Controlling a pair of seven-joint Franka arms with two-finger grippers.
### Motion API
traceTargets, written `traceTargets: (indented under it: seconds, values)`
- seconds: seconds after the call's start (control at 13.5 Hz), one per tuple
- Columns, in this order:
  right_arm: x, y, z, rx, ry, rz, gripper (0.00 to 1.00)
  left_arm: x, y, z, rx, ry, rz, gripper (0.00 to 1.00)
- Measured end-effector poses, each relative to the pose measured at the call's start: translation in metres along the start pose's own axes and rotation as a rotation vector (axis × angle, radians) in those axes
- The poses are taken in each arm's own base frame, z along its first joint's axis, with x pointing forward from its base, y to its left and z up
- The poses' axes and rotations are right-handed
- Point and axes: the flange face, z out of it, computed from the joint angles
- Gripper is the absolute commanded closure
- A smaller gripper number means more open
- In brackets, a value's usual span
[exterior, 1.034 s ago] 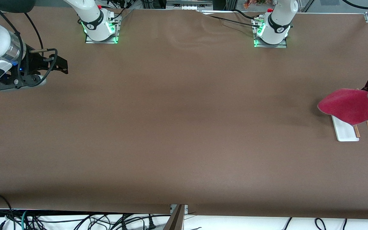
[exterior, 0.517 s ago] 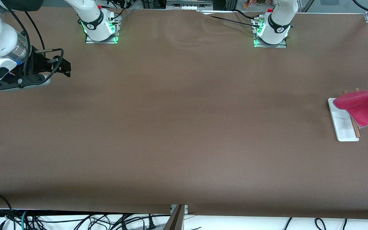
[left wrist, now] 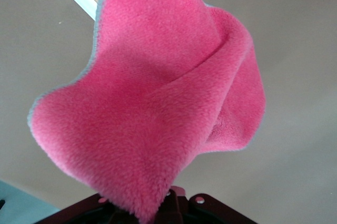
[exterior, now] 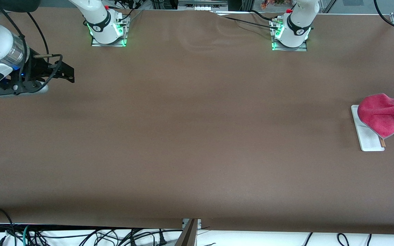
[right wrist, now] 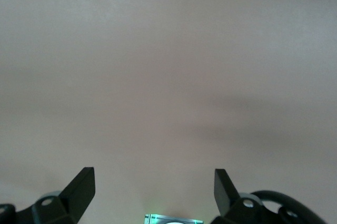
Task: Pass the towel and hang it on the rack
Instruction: 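Lower the towel onto the rack dowels and open the left gripper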
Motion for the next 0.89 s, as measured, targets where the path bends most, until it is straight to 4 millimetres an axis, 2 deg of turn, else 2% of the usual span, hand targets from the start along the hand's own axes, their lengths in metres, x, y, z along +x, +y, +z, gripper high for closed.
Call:
traceTargets:
  seconds: [0.07,0.15,0.22,0.74,0.89]
  values:
    - [0.000,0.004,0.000,0.001,0.000,0.007,0.00,0.002,-0.001,0.003,-0.003,-0.001,0.002,1.00]
    - [0.000,0.006,0.000,0.001,0.000,0.011,0.00,0.002,-0.001,0.003,-0.003,-0.001,0.003,0.73]
    - [0.000,0.007,0.000,0.002,0.000,0.013,0.00,0.002,-0.001,0.003,-0.002,-0.001,0.003,0.01]
    - [0.001,0.023,0.001,0.004,0.003,0.002,0.00,0.001,-0.001,0.002,-0.007,0.015,-0.005,0.00]
    - [0.002,0.029,0.001,0.004,0.006,0.001,0.00,0.002,-0.001,-0.006,0.007,0.022,-0.003,0.00]
